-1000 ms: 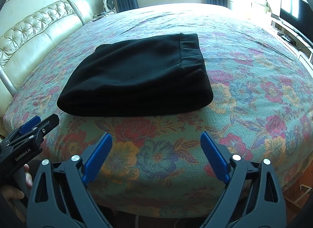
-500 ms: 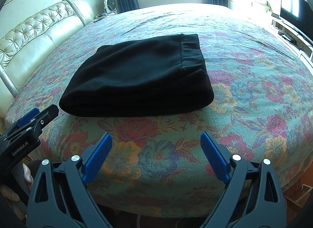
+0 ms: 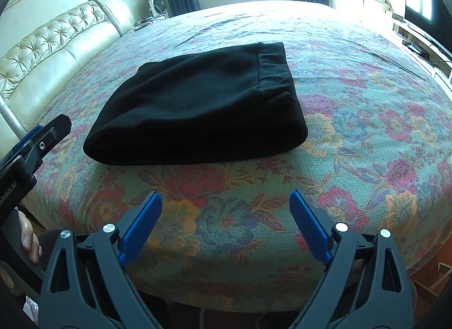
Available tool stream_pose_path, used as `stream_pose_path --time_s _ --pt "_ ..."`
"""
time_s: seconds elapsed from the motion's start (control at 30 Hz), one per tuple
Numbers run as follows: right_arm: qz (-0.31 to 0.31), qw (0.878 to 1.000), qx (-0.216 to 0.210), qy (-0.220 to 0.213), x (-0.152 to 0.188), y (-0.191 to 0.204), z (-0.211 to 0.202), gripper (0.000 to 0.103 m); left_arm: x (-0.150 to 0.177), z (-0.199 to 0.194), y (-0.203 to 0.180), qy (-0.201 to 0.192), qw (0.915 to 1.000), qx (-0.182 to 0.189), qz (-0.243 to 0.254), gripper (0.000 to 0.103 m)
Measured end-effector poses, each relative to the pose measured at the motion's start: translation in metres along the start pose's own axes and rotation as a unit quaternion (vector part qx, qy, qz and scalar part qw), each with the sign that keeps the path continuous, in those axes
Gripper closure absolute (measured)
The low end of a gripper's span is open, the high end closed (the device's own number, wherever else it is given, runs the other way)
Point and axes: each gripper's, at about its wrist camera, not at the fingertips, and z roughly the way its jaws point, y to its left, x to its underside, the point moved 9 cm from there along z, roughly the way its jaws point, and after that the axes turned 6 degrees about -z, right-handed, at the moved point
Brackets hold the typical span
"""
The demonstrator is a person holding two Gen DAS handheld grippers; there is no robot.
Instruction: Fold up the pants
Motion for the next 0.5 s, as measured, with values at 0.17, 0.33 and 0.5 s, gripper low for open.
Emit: stream_pose_path --time_s 0.17,0.33,0.5 --pt "0.002 1.0 -0.001 0.006 0.003 -0.002 0.003 0.011 0.007 0.013 -0.002 0.034 0.9989 0.013 -0.029 0.015" --pt "0.006 1.0 0.0 0.012 0.007 -0.008 0.007 0.011 0.021 0.022 -0.003 0.059 0.9979 -0.028 0.002 0.014" --pt "0.011 1.0 0.001 0.018 0.01 -0.012 0.012 0.011 0.023 0.024 -0.008 0.055 0.9982 -0.017 0.018 0.014"
